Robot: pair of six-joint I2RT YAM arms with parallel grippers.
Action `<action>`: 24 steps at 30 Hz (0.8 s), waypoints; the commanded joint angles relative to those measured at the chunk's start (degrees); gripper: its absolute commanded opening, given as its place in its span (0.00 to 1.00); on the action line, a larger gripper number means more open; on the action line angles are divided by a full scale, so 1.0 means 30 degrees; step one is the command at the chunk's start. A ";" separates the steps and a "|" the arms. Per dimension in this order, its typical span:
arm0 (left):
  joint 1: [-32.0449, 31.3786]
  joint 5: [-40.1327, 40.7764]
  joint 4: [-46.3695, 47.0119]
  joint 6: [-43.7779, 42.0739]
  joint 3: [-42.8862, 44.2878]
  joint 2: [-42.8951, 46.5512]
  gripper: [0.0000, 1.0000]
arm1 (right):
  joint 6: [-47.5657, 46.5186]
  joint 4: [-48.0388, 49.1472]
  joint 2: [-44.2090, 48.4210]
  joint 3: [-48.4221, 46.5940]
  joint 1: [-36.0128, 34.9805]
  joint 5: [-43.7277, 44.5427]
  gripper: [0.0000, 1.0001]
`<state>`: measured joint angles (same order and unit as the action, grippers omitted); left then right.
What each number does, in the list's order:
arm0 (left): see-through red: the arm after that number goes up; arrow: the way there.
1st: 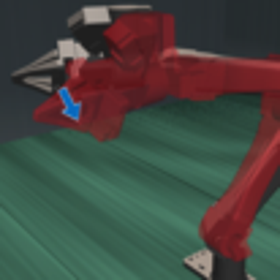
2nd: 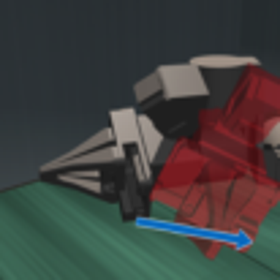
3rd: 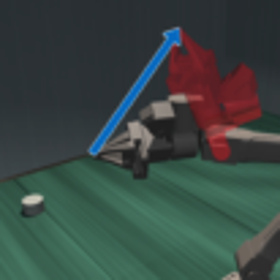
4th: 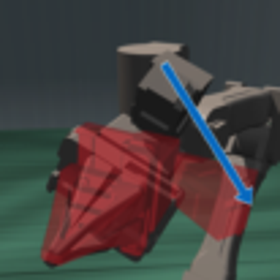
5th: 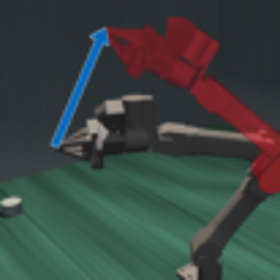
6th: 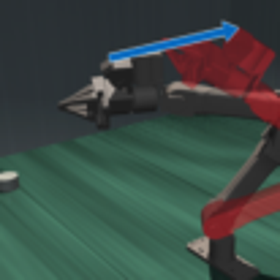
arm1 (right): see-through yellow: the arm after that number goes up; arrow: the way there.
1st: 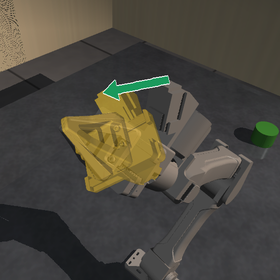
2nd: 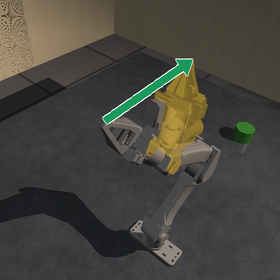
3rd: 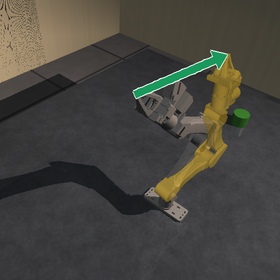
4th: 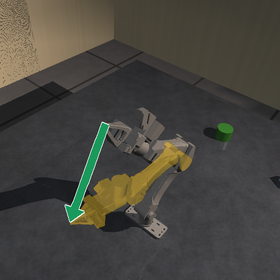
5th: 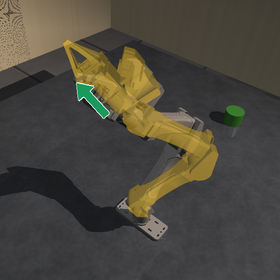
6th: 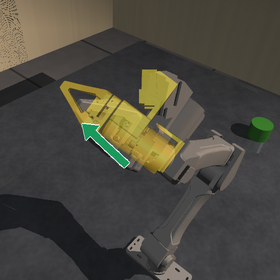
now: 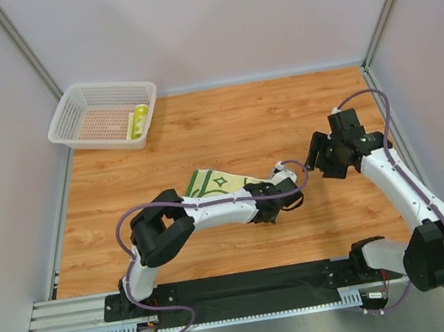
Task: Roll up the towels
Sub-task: Roll the towel
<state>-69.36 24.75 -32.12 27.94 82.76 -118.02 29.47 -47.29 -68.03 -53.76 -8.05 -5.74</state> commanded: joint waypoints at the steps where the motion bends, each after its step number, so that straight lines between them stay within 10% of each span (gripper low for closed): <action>1: 0.0473 -0.1100 0.0889 0.0587 -0.1920 0.0634 0.06 | -0.0391 0.1169 -0.0145 0.0689 0.0106 -0.2706 0.64; 8: 0.1031 -0.2391 0.3611 0.1232 -0.4528 0.3854 0.00 | 0.2562 0.7199 -0.1900 0.3064 0.0048 -1.0738 0.72; 24: 0.1528 -0.3827 0.5871 0.2169 -0.6932 0.6701 0.00 | 0.3915 1.1397 -0.9988 0.2392 -0.3144 -1.1536 0.66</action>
<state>-65.49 15.05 -17.54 32.40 62.83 -101.06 39.90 -17.67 -96.68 -44.69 -16.36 -40.64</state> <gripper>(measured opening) 0.018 0.666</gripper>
